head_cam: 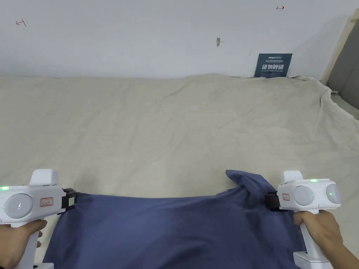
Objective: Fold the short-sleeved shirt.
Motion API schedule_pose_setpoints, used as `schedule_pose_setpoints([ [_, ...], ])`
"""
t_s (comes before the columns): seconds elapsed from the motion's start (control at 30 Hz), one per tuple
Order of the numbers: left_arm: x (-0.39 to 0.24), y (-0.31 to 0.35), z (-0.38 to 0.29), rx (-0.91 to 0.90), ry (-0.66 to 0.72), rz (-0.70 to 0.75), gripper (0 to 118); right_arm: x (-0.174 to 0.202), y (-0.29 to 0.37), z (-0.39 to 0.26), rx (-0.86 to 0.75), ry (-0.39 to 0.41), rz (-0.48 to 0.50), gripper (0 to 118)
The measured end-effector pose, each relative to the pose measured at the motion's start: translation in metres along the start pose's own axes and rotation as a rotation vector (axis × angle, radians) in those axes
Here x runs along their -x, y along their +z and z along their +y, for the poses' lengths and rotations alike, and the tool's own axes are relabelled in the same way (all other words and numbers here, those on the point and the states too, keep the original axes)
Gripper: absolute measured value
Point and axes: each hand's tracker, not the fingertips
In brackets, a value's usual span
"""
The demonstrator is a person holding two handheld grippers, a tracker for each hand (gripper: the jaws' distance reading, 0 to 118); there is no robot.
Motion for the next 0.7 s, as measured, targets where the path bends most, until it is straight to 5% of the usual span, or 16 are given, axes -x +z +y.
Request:
schedule_pose_setpoints([
  [0.03, 0.001, -0.001, -0.001, 0.002, 0.001, 0.002, 0, 0.001, 0.006, -0.001, -0.006, 0.001, -0.005, 43],
  [0.1, -0.002, 0.006, -0.003, 0.005, 0.008, 0.004, 0, 0.002, 0.014, -0.001, -0.013, -0.020, 0.019, 2],
  [0.7, 0.031, 0.097, -0.056, -0.063, 0.082, 0.006, 0, -0.020, 0.232, -0.099, -0.306, -0.135, 0.192, 2],
])
